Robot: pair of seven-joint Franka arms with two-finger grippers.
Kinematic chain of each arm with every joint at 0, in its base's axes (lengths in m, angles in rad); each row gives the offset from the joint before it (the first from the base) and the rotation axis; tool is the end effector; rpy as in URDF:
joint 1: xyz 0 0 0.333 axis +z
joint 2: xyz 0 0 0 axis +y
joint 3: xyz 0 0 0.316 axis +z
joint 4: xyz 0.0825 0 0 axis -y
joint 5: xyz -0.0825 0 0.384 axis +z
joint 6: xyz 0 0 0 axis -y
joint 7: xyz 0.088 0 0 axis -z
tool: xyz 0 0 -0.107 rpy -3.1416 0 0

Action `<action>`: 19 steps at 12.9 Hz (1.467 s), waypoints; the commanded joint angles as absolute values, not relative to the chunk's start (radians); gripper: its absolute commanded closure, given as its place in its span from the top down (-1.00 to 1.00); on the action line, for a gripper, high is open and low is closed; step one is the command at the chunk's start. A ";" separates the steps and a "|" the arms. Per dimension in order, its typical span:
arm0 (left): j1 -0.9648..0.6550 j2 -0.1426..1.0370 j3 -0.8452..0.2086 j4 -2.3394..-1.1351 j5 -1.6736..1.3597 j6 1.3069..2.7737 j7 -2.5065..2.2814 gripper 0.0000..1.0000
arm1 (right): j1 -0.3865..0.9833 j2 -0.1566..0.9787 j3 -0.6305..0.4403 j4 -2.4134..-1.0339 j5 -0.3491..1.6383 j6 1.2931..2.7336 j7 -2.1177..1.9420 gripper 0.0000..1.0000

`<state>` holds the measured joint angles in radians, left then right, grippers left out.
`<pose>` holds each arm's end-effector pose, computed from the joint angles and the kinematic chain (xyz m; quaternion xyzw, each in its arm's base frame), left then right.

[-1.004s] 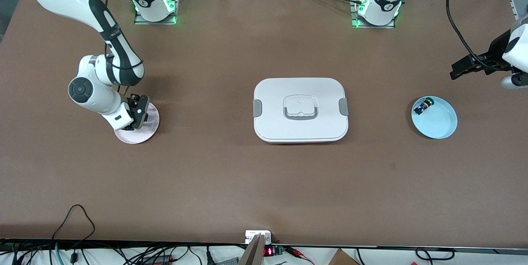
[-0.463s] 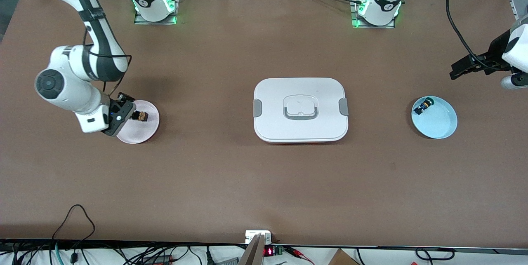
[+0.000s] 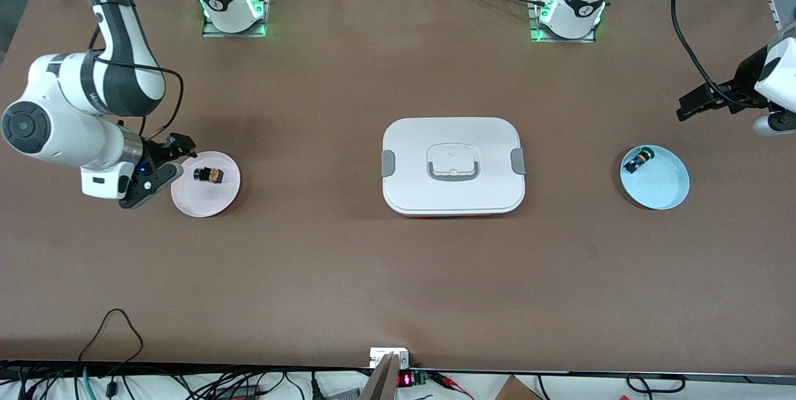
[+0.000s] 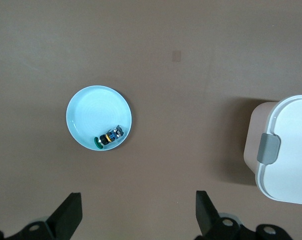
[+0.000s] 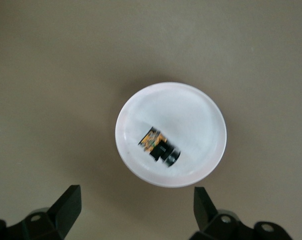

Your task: Transfer orange switch to right arm and place

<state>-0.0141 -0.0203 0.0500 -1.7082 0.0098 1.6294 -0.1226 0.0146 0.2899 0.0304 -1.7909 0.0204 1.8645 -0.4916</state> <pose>0.5483 0.0209 0.5757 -0.9965 -0.0787 0.0290 0.0056 0.6071 0.0278 0.3735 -0.9596 -0.2595 0.1021 0.0373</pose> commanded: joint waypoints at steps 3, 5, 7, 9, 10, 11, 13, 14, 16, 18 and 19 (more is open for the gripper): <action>-0.021 0.000 0.051 -1.671 0.026 1.603 -0.121 1.00 | 0.038 0.293 0.038 -1.599 0.067 1.576 -0.024 1.00; -0.021 0.000 0.051 -1.672 0.026 1.603 -0.121 1.00 | 0.041 0.270 0.037 -1.542 0.077 1.496 0.090 1.00; -0.023 0.000 0.045 -1.671 0.026 1.605 -0.121 1.00 | 0.040 0.224 0.031 -1.511 0.036 1.450 0.091 1.00; -0.025 0.003 0.029 -1.671 0.028 1.605 -0.121 1.00 | 0.037 0.213 0.026 -1.424 -0.061 1.428 0.083 1.00; -0.023 0.003 0.031 -1.671 0.026 1.605 -0.121 1.00 | 0.016 0.210 0.022 -1.384 -0.066 1.440 0.084 1.00; -0.025 0.003 0.031 -1.671 0.026 1.606 -0.121 1.00 | -0.001 0.210 0.015 -1.358 -0.063 1.440 0.090 1.00; -0.026 0.003 0.029 -1.671 0.025 1.606 -0.121 1.00 | -0.003 0.204 0.015 -1.315 -0.061 1.421 0.107 1.00; -0.028 0.003 0.029 -1.671 0.026 1.606 -0.121 1.00 | -0.012 0.175 0.015 -1.347 -0.060 1.419 0.097 1.00; -0.028 0.006 0.031 -1.671 0.025 1.606 -0.121 1.00 | -0.043 0.111 0.015 -1.448 -0.055 1.446 0.078 1.00; -0.026 0.020 0.034 -1.669 0.025 1.606 -0.121 1.00 | -0.044 0.049 0.015 -1.544 -0.055 1.480 0.077 1.00; -0.023 0.018 0.034 -1.660 0.023 1.605 -0.120 1.00 | -0.049 0.025 0.014 -1.584 -0.057 1.502 0.037 1.00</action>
